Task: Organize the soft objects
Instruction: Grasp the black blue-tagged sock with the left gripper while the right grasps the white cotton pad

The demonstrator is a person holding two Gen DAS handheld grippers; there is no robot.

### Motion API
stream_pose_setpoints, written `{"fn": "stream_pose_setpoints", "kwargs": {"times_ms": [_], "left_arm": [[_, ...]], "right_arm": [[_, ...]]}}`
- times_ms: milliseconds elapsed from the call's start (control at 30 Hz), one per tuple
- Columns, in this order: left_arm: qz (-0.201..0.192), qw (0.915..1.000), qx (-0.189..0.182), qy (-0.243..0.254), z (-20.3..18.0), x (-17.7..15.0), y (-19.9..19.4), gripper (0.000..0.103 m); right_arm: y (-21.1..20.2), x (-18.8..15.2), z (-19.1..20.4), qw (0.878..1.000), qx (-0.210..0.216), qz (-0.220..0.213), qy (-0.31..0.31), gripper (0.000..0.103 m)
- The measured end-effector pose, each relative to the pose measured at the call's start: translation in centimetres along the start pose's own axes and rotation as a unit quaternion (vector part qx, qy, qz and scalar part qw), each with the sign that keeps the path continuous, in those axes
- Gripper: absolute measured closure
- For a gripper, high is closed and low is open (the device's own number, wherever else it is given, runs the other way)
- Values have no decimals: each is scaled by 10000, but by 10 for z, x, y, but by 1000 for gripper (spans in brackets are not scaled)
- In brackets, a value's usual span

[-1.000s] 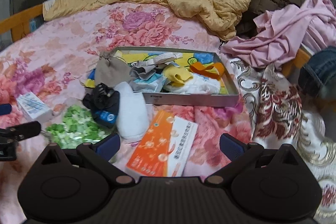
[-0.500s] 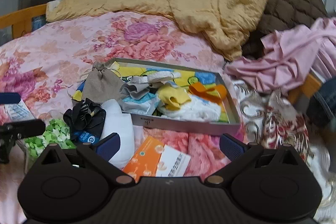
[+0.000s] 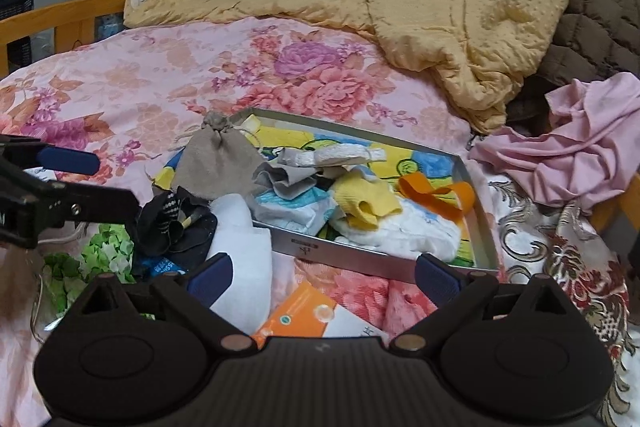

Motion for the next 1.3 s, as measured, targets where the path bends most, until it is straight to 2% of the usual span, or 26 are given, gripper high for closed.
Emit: {"fn": "stream_pose_setpoints", "kwargs": {"times_ms": [300,533,800,967,1133,1300], "left_arm": [[46,9993,-269,-270,5,8,16,1],[157,9983,-467,-305,7,9,23,2],[357,9969,-648,-254,4,2,28,14],[645,9946,-743,-322,1,-2,30,24],[826,9932,-791,-235,-2,-7,32,33],[889,9925,-804,-250,1,-8,33,51]], "right_arm": [[18,-4,8,9997,109,164,-161,4],[29,-5,14,9992,188,214,-296,10],[37,-3,24,9980,392,244,-434,21],[48,-1,30,9970,424,326,-564,23],[54,2,38,9950,525,422,-731,32],[56,0,40,9933,651,611,-737,34]]}}
Point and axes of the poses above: each gripper's, at about its wrist camera, not at the fingertips, and y roughly the way its jaws point, z to its left, x to its top, the point moved 6 cm from there along y, roughly the way its jaws point, and after that the axes turned 3 degrees about -y, right-handed, at the moved point
